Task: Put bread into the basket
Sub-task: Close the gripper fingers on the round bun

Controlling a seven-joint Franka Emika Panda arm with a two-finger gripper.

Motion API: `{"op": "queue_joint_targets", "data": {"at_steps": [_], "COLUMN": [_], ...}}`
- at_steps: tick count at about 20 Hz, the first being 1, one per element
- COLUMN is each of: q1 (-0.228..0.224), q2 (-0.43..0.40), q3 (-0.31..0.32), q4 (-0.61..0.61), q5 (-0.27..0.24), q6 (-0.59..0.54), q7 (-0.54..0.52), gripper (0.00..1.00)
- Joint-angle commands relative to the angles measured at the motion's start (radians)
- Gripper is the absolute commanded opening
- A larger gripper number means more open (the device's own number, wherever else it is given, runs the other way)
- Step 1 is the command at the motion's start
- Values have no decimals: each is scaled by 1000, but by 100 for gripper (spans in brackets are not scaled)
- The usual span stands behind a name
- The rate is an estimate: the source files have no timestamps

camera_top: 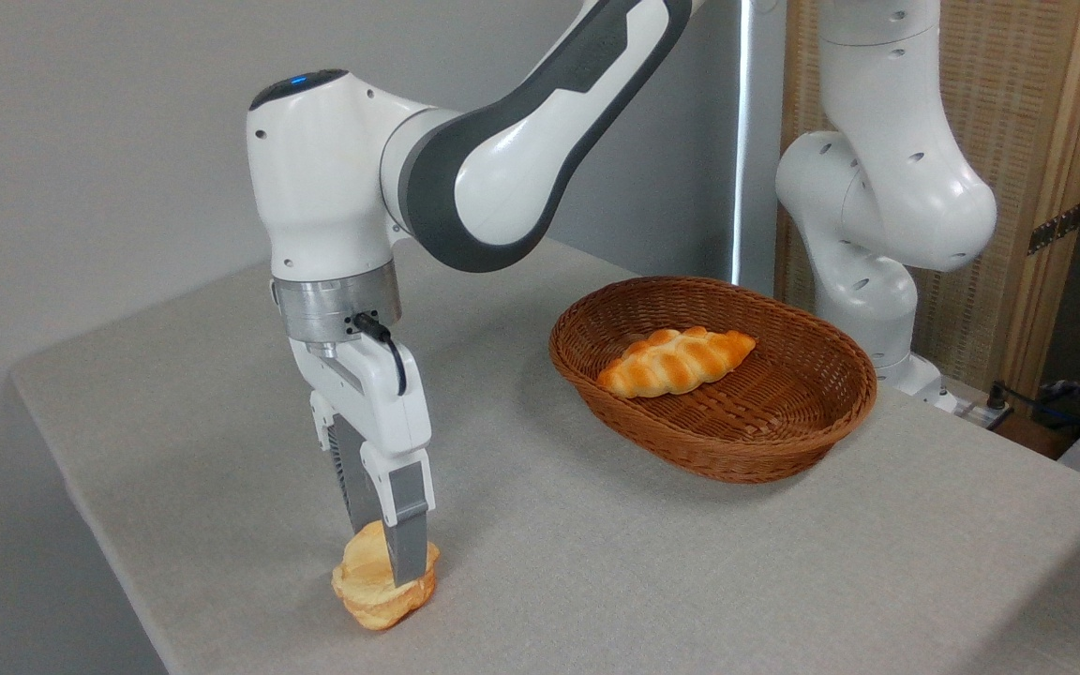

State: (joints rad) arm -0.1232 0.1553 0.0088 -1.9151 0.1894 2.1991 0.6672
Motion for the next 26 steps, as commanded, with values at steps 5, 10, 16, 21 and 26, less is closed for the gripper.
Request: {"op": "queue_joint_targets", "data": {"at_steps": [5, 10, 16, 21, 26], "q1": [-3, -4, -4, -4, -4], "q2": [9, 23, 30, 29, 29], "q3": [3, 3, 2, 2, 2], "q4": [-13, -13, -38, -36, -36], "q5": [119, 120, 117, 114, 114], "q6": [28, 30, 94, 94, 94], "q7": [5, 5, 0, -3, 2], "gripper": [100, 100, 86, 55, 55]}}
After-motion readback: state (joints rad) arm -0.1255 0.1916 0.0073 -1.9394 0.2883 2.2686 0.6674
